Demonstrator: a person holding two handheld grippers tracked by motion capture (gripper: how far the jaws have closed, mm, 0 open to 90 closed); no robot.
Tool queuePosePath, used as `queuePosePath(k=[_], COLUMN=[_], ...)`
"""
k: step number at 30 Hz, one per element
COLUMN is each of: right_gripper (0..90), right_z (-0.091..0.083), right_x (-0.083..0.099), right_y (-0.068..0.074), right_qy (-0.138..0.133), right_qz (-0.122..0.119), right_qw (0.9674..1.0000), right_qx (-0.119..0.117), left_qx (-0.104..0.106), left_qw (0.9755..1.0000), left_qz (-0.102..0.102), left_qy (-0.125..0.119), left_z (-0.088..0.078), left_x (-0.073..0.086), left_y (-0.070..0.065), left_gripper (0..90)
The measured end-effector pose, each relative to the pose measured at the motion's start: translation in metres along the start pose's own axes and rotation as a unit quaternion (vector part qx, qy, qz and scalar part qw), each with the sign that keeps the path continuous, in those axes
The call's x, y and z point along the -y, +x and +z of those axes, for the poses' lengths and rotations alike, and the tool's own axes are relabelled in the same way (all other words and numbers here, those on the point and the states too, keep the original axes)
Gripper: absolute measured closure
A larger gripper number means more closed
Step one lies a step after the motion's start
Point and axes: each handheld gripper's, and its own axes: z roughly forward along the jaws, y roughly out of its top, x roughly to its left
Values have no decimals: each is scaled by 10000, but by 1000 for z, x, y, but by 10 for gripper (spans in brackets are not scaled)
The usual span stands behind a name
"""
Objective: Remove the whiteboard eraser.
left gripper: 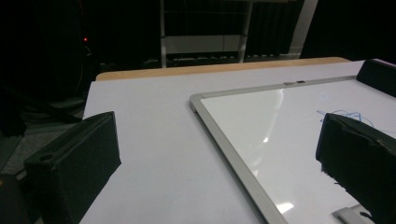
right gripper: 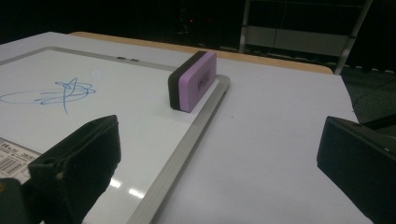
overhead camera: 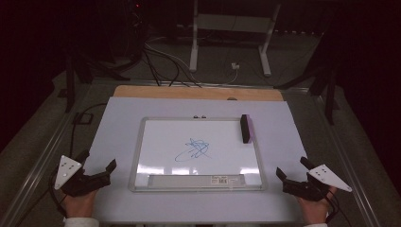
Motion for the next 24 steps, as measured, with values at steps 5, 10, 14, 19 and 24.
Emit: queuePosePath(k=[5,10,14,19,24], right_gripper=[4,4,4,4,4], right_z=[0,-1,-1,0,9], right_x=[0,-2,-6,-22,-36], right_y=[-2,-2,-2,-4,-2], right_qy=[-28,-124,-200,-298,-309], right_qz=[42,190,241,274,182], right_qw=[10000,9997,9995,9992,9994], right_qx=[-15,-30,-45,-5,-33], left_qx=[-39,-92,-161,-217,-230], left_qw=[9999,9999,9998,9997,9997], left_qz=[112,117,71,43,34], left_qy=[45,-4,-64,-56,-57], left_z=[1,-2,-6,-8,-8], left_x=[2,4,4,6,7], left_y=[-3,-2,-1,0,0], left_gripper=[6,6,6,6,6])
